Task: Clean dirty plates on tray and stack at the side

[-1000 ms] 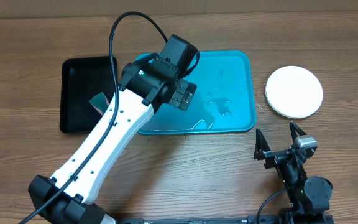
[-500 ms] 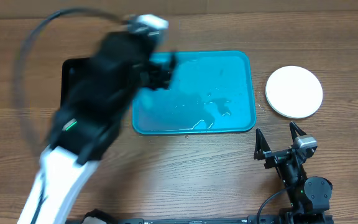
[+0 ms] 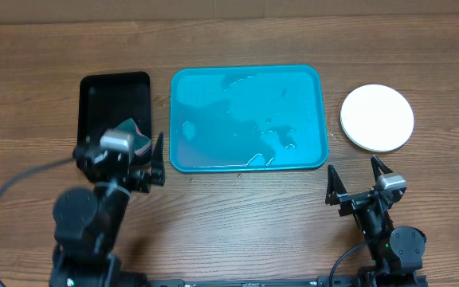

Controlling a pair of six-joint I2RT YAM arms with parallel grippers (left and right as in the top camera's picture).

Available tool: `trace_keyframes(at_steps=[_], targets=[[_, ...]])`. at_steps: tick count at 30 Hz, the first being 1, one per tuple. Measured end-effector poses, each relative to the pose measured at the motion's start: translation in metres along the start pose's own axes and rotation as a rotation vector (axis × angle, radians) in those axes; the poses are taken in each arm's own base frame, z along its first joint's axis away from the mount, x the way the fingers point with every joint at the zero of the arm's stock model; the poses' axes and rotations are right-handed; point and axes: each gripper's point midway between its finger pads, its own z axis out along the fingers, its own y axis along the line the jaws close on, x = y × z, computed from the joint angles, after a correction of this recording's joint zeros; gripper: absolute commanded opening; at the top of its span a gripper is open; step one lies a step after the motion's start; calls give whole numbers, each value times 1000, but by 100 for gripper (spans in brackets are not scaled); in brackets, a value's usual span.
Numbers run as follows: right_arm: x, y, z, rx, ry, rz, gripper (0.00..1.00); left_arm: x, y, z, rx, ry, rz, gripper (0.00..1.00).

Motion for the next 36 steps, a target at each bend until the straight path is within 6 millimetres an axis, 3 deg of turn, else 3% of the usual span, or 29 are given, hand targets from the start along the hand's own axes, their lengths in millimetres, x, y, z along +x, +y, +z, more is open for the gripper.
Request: trace_keyframes(at_steps=[9, 20, 36], targets=[[0, 1, 0, -3, 0, -1, 100, 86, 13, -12, -73, 23, -14, 100], [0, 1, 0, -3, 0, 0, 100, 136, 17, -7, -104, -51, -4, 100], [0, 1, 0, -3, 0, 0, 100, 135, 17, -8, -108, -58, 17, 100]])
